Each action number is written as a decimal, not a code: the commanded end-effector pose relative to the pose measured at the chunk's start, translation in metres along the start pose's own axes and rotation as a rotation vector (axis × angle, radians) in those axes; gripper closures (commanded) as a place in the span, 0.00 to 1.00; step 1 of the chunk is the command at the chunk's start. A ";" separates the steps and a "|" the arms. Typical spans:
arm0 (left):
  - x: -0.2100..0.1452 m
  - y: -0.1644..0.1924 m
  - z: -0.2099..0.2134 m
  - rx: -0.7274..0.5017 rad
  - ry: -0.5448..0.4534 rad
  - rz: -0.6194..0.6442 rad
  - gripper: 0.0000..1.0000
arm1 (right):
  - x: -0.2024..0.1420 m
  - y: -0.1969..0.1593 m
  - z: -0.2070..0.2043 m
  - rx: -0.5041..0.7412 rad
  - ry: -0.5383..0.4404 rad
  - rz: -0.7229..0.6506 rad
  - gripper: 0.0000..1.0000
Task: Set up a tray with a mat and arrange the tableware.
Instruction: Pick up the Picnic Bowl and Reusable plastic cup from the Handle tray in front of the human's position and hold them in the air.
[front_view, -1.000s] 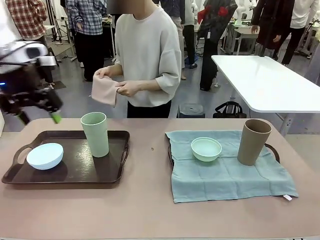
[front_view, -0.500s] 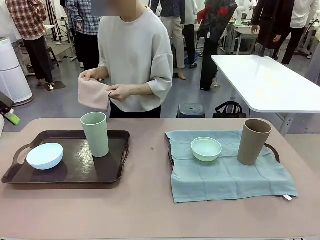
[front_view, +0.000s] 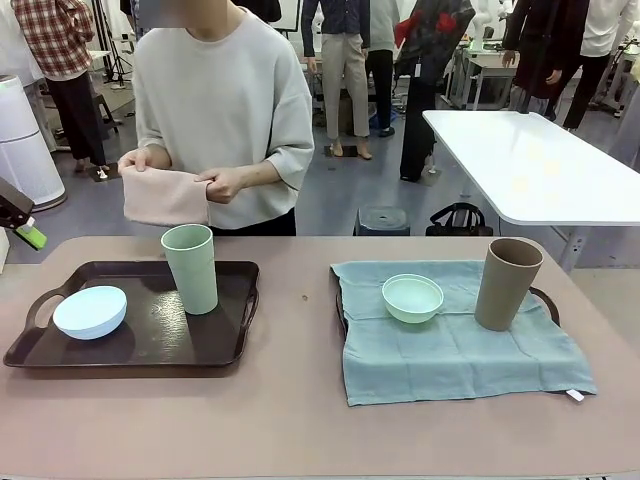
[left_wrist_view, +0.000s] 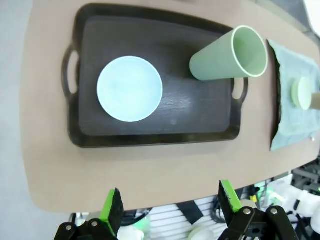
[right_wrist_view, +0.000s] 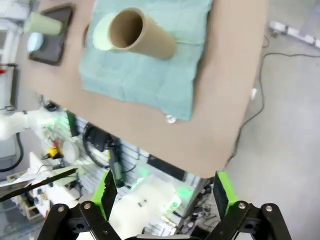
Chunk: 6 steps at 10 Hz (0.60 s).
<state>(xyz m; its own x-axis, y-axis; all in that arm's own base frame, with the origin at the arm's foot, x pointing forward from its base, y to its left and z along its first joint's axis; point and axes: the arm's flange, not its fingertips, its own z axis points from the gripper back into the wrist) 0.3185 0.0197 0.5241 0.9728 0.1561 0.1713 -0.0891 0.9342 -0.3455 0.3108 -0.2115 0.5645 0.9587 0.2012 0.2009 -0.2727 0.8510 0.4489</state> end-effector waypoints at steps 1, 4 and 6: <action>0.010 0.026 0.011 -0.121 -0.006 -0.022 0.00 | 0.007 -0.006 0.008 0.250 0.057 0.001 0.00; 0.037 0.118 0.023 -0.412 0.035 -0.002 0.00 | -0.016 -0.070 0.004 0.563 0.075 -0.091 0.00; 0.043 0.155 0.021 -0.578 -0.010 0.021 0.00 | -0.029 -0.097 -0.021 0.731 0.093 -0.085 0.00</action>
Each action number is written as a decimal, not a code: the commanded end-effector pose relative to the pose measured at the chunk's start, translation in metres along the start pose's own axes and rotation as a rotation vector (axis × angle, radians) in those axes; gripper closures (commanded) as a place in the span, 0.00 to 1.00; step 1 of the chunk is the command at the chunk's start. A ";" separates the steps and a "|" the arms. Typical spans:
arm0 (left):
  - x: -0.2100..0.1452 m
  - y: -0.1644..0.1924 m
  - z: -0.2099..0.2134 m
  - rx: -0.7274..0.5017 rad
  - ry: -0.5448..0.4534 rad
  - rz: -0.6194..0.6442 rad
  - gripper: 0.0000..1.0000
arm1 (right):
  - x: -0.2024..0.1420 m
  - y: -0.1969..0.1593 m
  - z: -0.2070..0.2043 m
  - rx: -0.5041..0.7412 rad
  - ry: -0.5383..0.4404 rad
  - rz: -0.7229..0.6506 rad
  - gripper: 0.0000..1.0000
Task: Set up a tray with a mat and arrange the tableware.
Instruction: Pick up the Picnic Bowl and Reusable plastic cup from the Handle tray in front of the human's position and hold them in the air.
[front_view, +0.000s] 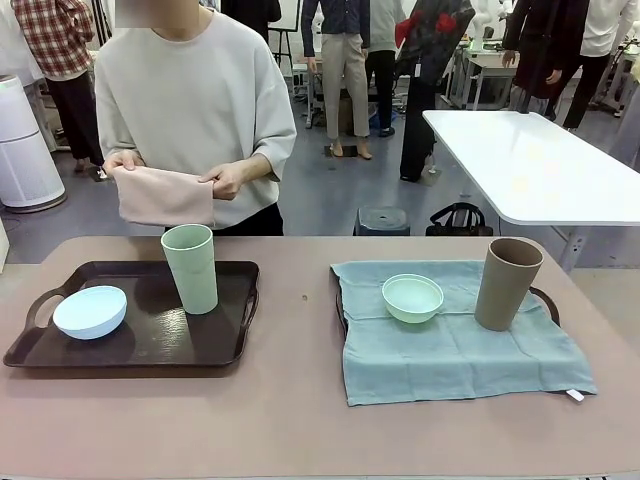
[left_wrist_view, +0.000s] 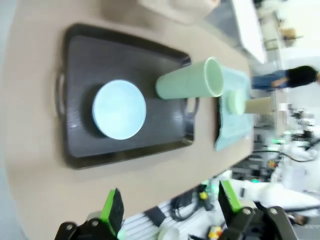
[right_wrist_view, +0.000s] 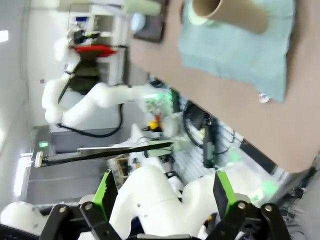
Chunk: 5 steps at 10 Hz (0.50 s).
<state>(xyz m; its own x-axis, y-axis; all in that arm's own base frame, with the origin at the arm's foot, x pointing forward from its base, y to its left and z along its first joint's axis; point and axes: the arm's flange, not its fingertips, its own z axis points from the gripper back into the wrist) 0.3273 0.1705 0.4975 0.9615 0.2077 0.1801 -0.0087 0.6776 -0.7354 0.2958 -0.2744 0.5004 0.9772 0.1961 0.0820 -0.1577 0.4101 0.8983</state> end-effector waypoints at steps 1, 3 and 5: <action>0.012 0.018 0.002 -0.177 0.003 -0.025 0.00 | 0.005 -0.024 0.011 0.152 0.037 0.013 0.00; -0.019 0.021 0.013 -0.278 -0.031 -0.103 0.00 | -0.023 -0.020 -0.006 0.237 0.078 0.047 0.00; -0.042 0.024 0.013 -0.266 -0.125 -0.122 0.00 | -0.042 -0.016 -0.012 0.121 -0.134 -0.093 0.00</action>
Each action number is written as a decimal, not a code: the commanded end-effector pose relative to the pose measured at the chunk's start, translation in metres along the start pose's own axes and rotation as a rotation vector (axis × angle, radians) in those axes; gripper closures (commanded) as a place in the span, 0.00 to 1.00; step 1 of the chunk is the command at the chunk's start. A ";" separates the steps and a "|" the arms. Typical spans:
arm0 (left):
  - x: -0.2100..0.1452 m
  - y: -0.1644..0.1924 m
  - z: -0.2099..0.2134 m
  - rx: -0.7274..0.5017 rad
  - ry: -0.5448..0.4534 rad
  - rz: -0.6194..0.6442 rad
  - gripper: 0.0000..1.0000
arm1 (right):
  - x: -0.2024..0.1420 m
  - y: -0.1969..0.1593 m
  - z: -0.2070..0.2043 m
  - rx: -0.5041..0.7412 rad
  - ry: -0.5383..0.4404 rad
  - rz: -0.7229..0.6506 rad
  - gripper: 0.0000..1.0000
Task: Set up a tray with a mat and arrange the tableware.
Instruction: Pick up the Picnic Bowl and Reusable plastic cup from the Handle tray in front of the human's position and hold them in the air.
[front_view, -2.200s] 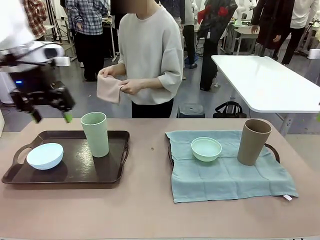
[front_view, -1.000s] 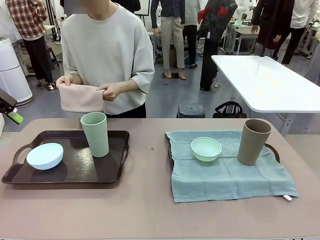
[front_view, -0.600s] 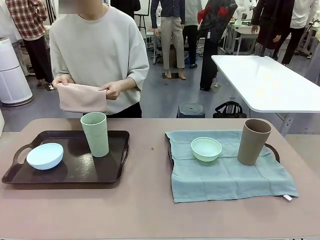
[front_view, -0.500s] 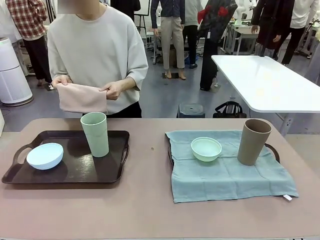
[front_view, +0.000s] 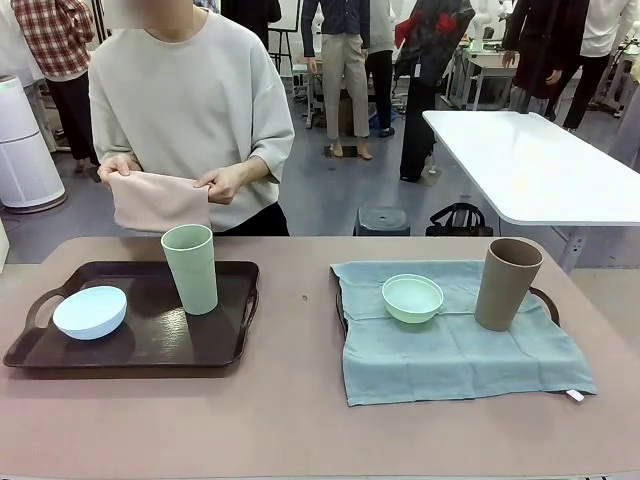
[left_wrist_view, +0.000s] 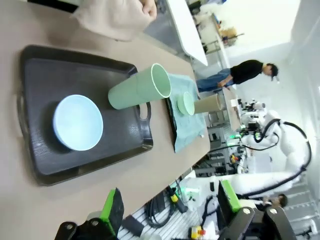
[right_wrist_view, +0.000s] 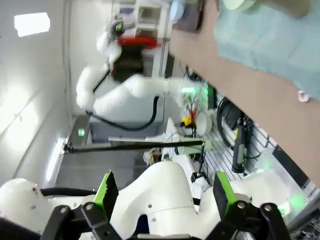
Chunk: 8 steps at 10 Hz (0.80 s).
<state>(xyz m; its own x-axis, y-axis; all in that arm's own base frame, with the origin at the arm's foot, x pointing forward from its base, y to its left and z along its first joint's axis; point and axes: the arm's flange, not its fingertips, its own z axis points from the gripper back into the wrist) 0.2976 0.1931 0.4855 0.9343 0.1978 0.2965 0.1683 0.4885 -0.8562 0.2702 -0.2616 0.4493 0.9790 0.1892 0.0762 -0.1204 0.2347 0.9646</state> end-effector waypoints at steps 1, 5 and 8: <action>-0.019 0.001 -0.008 0.021 -0.088 -0.031 0.00 | -0.016 0.023 0.022 -0.109 -0.218 -0.083 0.00; -0.014 0.008 -0.006 0.016 -0.090 -0.078 0.00 | -0.011 0.041 0.023 -0.144 -0.364 -0.100 0.00; -0.012 0.001 -0.002 0.030 -0.079 -0.043 0.00 | -0.012 0.042 0.035 -0.154 -0.341 -0.086 0.00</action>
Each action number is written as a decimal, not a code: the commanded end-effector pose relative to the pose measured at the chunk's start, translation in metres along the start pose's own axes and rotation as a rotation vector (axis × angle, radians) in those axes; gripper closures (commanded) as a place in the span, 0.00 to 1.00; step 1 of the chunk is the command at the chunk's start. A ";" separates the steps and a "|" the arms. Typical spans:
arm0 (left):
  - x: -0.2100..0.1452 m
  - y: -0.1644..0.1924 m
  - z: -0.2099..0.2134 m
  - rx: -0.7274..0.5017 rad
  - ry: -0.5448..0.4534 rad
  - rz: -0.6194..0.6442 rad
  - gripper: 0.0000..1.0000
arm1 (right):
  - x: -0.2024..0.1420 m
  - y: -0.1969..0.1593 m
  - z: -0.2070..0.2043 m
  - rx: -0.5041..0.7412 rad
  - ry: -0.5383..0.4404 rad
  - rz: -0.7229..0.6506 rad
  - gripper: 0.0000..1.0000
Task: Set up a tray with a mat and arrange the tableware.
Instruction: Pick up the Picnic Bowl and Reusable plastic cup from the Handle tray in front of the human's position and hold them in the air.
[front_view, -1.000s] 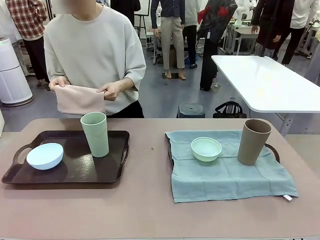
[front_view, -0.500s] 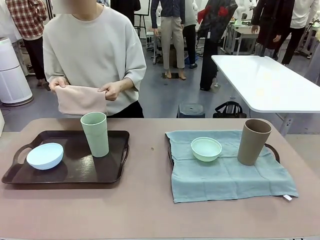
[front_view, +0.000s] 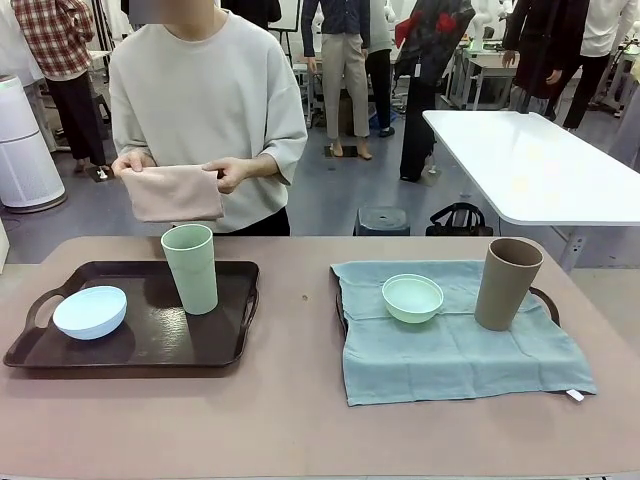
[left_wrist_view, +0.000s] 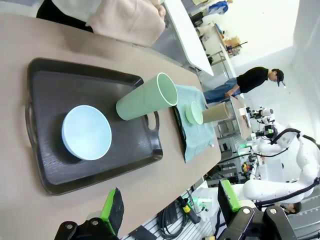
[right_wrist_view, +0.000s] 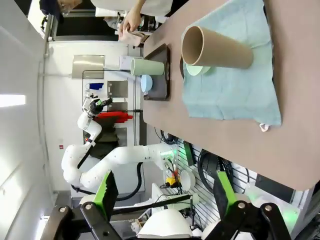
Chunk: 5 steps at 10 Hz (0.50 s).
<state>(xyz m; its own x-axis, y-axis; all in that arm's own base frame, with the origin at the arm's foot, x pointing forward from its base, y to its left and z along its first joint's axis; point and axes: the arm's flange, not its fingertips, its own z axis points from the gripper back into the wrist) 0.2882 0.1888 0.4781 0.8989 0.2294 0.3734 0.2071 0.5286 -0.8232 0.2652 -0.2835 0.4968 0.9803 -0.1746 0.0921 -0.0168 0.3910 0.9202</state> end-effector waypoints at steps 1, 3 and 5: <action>0.000 -0.002 0.002 -0.004 -0.007 0.013 0.00 | -0.006 0.000 0.005 0.013 0.011 0.014 0.00; 0.000 -0.002 0.002 -0.004 -0.007 0.013 0.00 | -0.006 0.000 0.005 0.013 0.011 0.014 0.00; 0.000 -0.002 0.002 -0.004 -0.007 0.013 0.00 | -0.006 0.000 0.005 0.013 0.011 0.014 0.00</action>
<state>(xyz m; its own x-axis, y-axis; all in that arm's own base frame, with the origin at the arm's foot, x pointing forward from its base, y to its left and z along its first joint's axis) 0.2871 0.1902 0.4782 0.8983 0.2341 0.3718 0.2016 0.5325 -0.8221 0.2617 -0.2848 0.4970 0.9806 -0.1731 0.0918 -0.0188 0.3833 0.9234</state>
